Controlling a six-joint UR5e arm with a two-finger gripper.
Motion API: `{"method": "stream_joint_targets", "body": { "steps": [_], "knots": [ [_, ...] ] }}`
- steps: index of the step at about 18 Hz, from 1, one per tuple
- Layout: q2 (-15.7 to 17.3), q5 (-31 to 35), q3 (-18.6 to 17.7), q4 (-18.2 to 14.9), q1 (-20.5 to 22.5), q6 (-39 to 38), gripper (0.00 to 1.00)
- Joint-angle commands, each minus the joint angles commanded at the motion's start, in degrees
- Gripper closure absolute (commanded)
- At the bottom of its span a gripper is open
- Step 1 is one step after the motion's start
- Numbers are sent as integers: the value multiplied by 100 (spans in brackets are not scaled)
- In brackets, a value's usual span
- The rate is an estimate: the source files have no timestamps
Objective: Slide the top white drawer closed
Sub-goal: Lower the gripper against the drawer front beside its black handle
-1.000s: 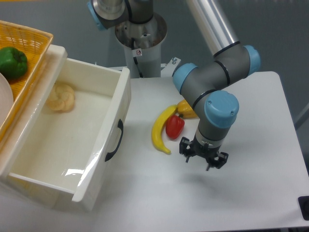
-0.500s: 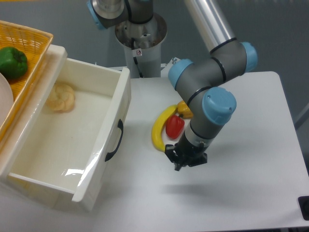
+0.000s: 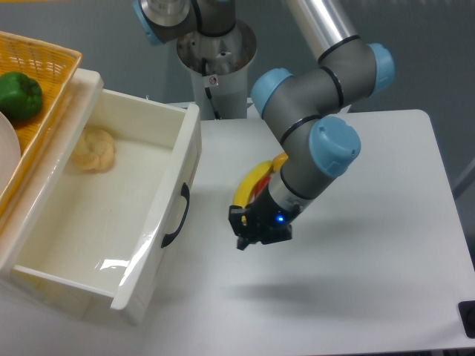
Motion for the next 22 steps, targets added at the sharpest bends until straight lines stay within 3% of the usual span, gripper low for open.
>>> {"method": "stream_joint_targets", "body": {
  "steps": [8,22],
  "knots": [
    [9,-220,-9,-669,-27,150,100],
    [211,-413,-44,-836,-53,150,100]
  ]
}}
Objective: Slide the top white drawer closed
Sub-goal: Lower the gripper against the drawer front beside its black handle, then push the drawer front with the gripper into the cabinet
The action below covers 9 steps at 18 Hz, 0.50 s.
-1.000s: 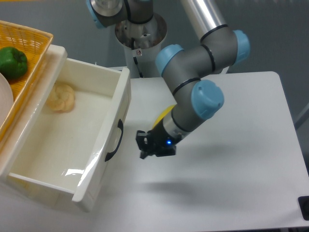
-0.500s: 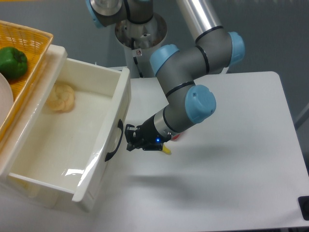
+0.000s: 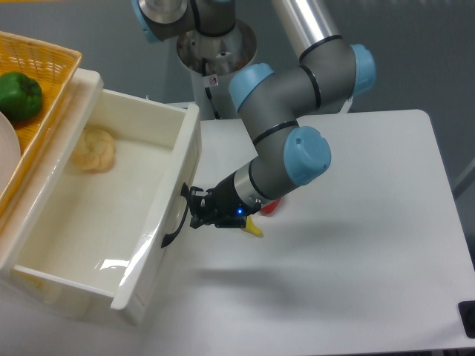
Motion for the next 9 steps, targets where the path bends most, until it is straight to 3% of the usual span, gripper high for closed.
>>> {"method": "stream_joint_targets", "body": {
  "steps": [9],
  "knots": [
    [88,0,-35,-123,-132,-9,100]
  ]
}}
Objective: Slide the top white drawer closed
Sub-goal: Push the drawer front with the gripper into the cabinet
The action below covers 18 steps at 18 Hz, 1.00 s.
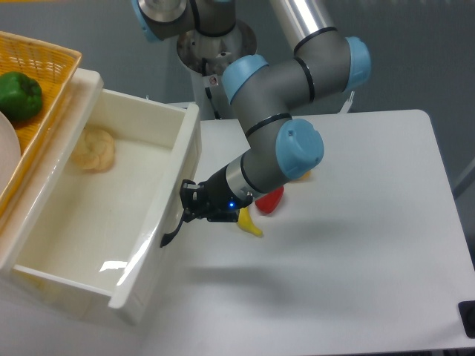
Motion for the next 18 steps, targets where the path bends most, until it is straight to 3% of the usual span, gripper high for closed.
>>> {"method": "stream_joint_targets", "body": {
  "steps": [18],
  "knots": [
    [237,0,-123,-141,-281,-18,100]
  ]
}}
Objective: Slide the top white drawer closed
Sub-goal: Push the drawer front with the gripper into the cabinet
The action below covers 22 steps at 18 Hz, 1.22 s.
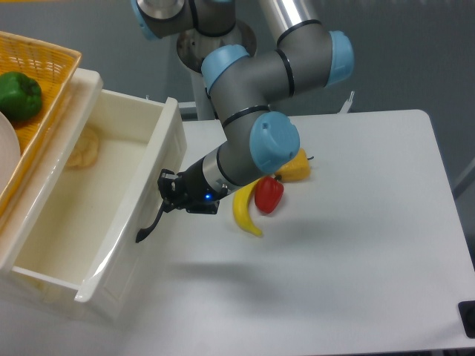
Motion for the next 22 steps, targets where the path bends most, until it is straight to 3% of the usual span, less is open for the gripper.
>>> {"method": "stream_joint_targets", "body": {
  "steps": [22],
  "knots": [
    [194,18,-167,17,-676,-114,100]
  ]
}}
